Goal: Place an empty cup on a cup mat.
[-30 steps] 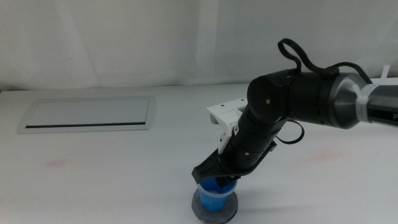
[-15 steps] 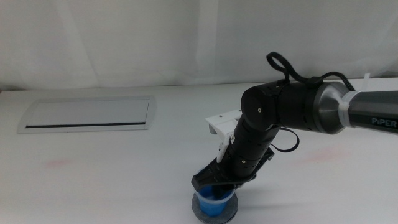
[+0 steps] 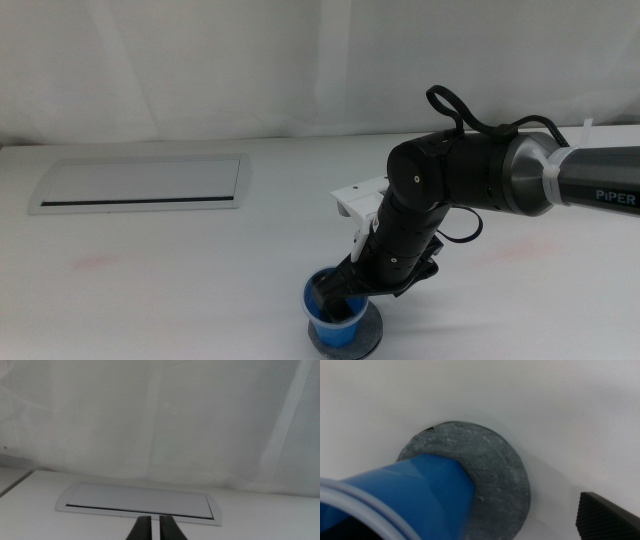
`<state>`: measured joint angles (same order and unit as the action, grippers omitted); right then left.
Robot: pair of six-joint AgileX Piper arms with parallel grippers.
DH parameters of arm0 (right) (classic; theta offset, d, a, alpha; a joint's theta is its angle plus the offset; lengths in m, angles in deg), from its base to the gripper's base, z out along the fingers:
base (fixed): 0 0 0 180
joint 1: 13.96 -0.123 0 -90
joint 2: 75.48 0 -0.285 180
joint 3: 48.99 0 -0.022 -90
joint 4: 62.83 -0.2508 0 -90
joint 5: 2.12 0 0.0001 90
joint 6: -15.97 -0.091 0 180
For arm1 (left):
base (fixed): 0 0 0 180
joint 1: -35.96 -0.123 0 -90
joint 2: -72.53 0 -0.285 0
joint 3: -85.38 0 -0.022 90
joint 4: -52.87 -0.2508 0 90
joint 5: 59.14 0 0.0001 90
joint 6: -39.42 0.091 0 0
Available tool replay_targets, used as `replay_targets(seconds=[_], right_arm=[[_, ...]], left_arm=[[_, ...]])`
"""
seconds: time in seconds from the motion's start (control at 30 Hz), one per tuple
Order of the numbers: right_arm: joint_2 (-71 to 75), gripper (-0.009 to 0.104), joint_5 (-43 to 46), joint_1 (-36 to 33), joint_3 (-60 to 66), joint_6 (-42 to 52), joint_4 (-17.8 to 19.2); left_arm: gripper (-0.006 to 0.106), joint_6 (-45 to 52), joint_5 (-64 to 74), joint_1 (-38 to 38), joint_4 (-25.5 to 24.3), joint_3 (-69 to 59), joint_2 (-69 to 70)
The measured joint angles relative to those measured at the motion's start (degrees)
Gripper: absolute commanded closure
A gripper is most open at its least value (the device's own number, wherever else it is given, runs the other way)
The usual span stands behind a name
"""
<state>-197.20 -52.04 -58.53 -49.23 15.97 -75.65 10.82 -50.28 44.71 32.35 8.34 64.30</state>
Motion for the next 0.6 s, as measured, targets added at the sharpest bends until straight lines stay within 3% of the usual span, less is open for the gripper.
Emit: replay_targets(seconds=[0.47, 0.6], right_arm=[[4.56, -0.001, -4.36, 0.00, -6.18, 0.00, 5.00], [7.43, -0.001, -7.49, 0.00, -10.22, -0.95, 8.72]], left_arm=[[0.103, 0.00, 0.00, 0.00, 0.00, 0.00, 0.00], [0.103, 0.00, 0.00, 0.00, 0.00, 0.00, 0.00]])
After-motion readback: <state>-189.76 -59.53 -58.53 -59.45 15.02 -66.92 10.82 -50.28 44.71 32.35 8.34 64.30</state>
